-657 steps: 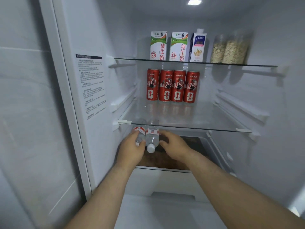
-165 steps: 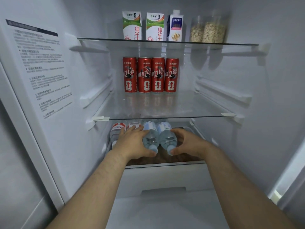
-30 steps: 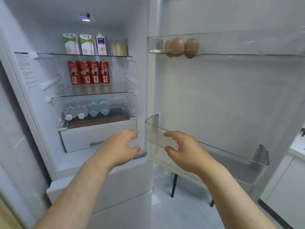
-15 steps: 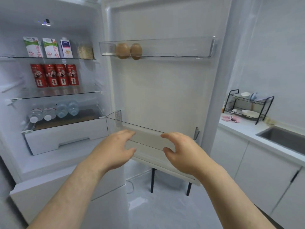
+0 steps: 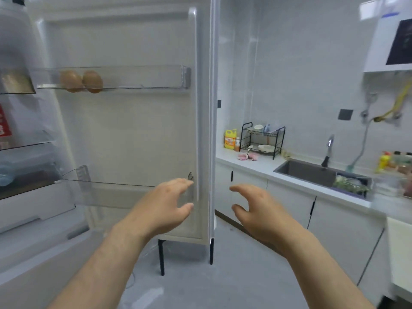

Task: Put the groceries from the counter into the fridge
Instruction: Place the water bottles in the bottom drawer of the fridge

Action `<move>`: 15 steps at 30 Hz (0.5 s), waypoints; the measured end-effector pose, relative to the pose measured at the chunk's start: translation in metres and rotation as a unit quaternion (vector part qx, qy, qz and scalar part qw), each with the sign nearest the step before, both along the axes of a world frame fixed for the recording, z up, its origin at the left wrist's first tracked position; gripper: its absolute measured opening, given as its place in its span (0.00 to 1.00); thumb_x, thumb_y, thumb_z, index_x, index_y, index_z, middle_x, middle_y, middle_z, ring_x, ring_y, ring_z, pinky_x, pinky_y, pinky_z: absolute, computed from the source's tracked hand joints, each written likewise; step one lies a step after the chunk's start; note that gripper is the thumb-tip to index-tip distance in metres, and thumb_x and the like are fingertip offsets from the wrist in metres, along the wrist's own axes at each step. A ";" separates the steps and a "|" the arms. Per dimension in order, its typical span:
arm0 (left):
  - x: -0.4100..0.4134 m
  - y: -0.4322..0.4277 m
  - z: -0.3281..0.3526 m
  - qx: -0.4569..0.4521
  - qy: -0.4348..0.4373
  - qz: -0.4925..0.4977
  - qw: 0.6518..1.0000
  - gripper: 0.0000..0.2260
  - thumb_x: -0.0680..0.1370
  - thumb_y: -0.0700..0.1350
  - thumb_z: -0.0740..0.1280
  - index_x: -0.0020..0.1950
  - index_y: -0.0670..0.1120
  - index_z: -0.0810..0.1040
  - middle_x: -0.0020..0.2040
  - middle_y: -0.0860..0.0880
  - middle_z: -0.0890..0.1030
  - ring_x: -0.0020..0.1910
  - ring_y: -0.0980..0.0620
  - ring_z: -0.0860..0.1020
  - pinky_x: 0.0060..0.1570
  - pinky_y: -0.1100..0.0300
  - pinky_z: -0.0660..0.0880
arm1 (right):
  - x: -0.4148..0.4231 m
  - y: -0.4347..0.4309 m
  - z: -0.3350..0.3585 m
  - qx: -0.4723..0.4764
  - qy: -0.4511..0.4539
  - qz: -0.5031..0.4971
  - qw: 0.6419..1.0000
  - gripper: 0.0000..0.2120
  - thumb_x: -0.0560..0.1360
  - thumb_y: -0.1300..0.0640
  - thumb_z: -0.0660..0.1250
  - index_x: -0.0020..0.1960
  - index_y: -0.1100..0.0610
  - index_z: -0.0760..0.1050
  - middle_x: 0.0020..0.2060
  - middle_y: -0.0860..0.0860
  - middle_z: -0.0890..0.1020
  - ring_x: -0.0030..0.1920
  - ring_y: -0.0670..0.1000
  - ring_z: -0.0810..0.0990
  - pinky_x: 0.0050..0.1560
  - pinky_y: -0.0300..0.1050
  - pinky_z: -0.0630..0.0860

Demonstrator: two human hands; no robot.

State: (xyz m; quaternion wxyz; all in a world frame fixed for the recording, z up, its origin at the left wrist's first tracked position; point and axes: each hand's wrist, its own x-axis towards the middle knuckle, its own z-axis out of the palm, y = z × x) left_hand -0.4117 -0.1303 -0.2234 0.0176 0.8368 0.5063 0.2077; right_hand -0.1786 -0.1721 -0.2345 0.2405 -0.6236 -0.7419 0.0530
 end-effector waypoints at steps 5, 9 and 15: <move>0.070 0.005 0.011 -0.011 -0.011 -0.094 0.995 0.27 0.80 0.54 0.63 0.78 0.55 0.60 0.77 0.59 0.62 0.75 0.60 0.60 0.72 0.61 0.59 | 0.054 -0.021 0.000 -0.004 0.003 -0.095 0.995 0.24 0.81 0.50 0.61 0.76 0.46 0.63 0.74 0.43 0.68 0.73 0.46 0.65 0.72 0.45 0.63; 0.140 0.011 0.011 -0.031 -0.011 -0.185 0.982 0.27 0.80 0.55 0.63 0.78 0.56 0.59 0.77 0.59 0.62 0.75 0.60 0.60 0.71 0.63 0.57 | 0.104 -0.041 -0.004 -0.010 0.005 -0.174 0.985 0.24 0.80 0.50 0.61 0.76 0.46 0.63 0.73 0.43 0.68 0.73 0.45 0.66 0.71 0.43 0.64; 0.249 0.033 -0.001 -0.042 0.011 -0.301 0.953 0.27 0.80 0.55 0.63 0.78 0.54 0.61 0.76 0.57 0.64 0.74 0.58 0.62 0.71 0.63 0.59 | 0.180 -0.075 -0.013 -0.029 0.027 -0.299 0.953 0.24 0.80 0.52 0.61 0.75 0.47 0.64 0.73 0.42 0.68 0.73 0.44 0.66 0.71 0.41 0.62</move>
